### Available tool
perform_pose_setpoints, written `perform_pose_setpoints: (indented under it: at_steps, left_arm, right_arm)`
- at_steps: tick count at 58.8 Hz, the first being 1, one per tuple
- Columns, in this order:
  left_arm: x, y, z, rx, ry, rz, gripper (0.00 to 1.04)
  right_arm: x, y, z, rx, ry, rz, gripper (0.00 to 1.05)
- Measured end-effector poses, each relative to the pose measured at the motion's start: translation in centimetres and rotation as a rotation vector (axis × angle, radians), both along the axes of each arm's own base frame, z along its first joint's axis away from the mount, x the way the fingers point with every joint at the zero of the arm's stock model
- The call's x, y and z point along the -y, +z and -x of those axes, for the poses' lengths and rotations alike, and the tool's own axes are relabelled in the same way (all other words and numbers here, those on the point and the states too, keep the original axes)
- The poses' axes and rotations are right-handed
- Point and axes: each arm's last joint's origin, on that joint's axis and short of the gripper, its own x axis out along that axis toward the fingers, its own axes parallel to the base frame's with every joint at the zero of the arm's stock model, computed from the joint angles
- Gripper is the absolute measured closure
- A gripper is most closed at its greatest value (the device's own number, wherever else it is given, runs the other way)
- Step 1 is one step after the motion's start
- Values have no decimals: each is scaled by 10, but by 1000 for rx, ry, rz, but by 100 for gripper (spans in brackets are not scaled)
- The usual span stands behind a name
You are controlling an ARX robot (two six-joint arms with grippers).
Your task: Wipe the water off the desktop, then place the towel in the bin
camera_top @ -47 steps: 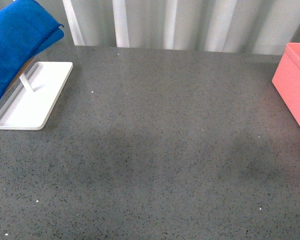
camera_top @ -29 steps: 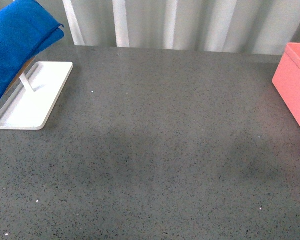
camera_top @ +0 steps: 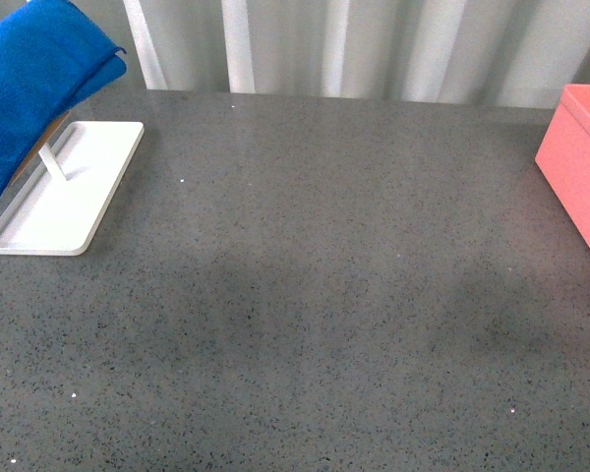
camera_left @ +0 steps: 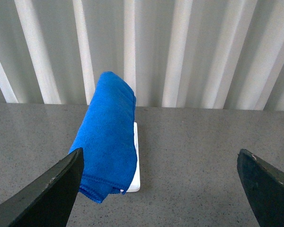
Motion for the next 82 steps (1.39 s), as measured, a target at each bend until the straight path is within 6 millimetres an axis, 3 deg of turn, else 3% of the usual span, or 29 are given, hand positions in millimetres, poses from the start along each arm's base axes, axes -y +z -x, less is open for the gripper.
perform_pose_setpoints:
  at_steps: [7, 13, 16, 24, 32, 37, 41, 44, 51, 56, 68, 82]
  left_arm:
    - [0, 0, 0, -11, -10, 2, 7]
    - [-4, 4, -1, -429, -159, 160, 7]
    - [-7, 10, -2, -539, -164, 224, 7]
    - [-8, 57, -22, -433, -174, 178, 7]
    - [-4, 99, -65, -322, -186, 81, 7]
    - [0, 123, -120, -324, -199, 13, 7]
    - [3, 131, -153, -356, -205, -12, 7]
    - [6, 136, -192, -403, -201, -41, 7]
    - [12, 125, -276, -548, -176, -74, 7]
    - [11, 110, -314, -596, -133, -98, 7]
    - [-3, 82, -363, -626, -22, -175, 7]
    - [-32, 60, -387, -635, 70, -236, 7]
  right_arm:
    - [0, 0, 0, 0, 0, 0, 7]
    - [0, 0, 0, 0, 4, 0, 7]
    - [0, 0, 0, 0, 3, 0, 7]
    - [0, 0, 0, 0, 0, 0, 7]
    - [0, 0, 0, 0, 2, 0, 7]
    - [0, 0, 0, 0, 0, 0, 7]
    - [0, 0, 0, 0, 1, 0, 7]
    - [0, 0, 0, 0, 0, 0, 7]
    - [0, 0, 0, 0, 1, 0, 7]
    - [0, 0, 0, 0, 1, 0, 7]
    - [0, 0, 0, 0, 1, 0, 7]
    - [0, 0, 0, 0, 1, 0, 7]
